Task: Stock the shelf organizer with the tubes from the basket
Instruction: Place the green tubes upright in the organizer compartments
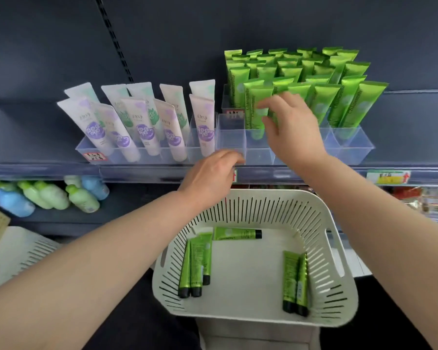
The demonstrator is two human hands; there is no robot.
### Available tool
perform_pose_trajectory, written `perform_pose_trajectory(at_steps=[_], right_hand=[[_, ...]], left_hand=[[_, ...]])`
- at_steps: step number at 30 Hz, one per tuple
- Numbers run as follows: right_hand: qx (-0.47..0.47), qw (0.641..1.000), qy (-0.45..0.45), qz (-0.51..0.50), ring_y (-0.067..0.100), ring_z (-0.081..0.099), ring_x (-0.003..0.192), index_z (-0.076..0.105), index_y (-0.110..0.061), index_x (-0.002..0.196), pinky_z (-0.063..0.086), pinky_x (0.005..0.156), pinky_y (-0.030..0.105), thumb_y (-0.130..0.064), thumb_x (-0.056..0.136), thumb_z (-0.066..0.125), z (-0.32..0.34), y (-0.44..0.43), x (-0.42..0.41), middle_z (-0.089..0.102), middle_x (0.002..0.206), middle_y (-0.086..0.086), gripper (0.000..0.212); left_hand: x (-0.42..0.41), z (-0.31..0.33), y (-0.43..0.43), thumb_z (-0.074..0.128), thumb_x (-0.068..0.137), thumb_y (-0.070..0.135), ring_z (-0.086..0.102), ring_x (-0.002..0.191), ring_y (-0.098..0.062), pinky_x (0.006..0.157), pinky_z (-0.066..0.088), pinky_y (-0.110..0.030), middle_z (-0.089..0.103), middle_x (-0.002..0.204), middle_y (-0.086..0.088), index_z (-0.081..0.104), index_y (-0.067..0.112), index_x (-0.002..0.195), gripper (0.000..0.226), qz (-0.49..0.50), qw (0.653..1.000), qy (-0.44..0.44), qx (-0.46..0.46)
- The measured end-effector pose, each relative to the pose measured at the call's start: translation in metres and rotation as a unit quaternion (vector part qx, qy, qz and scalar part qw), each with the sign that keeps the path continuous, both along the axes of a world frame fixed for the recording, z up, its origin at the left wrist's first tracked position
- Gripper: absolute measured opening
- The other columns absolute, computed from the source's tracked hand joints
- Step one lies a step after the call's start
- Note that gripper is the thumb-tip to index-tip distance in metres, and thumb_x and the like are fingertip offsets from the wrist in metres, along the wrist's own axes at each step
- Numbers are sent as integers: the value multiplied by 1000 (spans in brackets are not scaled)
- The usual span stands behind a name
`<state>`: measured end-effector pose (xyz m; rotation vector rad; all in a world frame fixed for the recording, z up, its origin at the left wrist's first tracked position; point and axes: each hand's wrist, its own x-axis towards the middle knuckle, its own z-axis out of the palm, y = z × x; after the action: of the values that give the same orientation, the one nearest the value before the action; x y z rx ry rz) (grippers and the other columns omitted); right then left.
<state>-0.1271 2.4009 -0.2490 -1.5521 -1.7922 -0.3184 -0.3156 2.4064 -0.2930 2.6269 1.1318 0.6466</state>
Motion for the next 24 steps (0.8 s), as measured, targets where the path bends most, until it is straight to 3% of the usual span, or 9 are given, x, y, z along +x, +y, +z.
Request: perform_pose_trajectory(at_steps=[6, 11, 15, 20, 24], right_hand=[[-160, 987, -1, 34, 32, 58, 90, 69, -15, 100, 50, 72, 44, -2, 84, 56, -101, -57, -18, 65, 97, 7, 25], [-352, 934, -57, 37, 22, 53, 108, 65, -24, 110, 45, 90, 36, -4, 86, 51, -161, -82, -21, 61, 112, -3, 34], [-464, 882, -82, 12, 20, 50, 112, 57, -25, 121, 42, 90, 34, -4, 88, 50, -193, -80, -25, 57, 120, -2, 39], [-557, 819, -137, 15, 25, 50, 115, 52, -21, 126, 39, 96, 37, -5, 90, 50, -220, -61, -37, 53, 125, 4, 40], [-579, 801, -149, 24, 26, 41, 125, 43, -14, 131, 37, 99, 40, -4, 88, 49, -241, -49, -43, 45, 135, 8, 44]], left_hand=[[-17, -64, -32, 51, 94, 4, 55, 118, -19, 98, 44, -34, 58, 131, 0, 56, 16, 127, 35, 98, 988, 17, -122], [-27, -121, -57, 54, 89, -4, 57, 114, -19, 96, 43, -26, 58, 125, -7, 51, 8, 130, 42, 165, 947, 137, -238], [-29, -150, -63, 52, 84, -8, 57, 105, -29, 88, 49, -35, 59, 115, -16, 53, 0, 119, 36, 196, 899, 258, -296], [-29, -175, -64, 64, 82, -1, 44, 121, -39, 100, 41, -42, 41, 132, -23, 34, -3, 138, 63, 242, 851, 317, -343], [-29, -190, -61, 56, 84, 1, 44, 117, -38, 99, 38, -43, 46, 128, -21, 43, -2, 130, 48, 222, 854, 328, -337]])
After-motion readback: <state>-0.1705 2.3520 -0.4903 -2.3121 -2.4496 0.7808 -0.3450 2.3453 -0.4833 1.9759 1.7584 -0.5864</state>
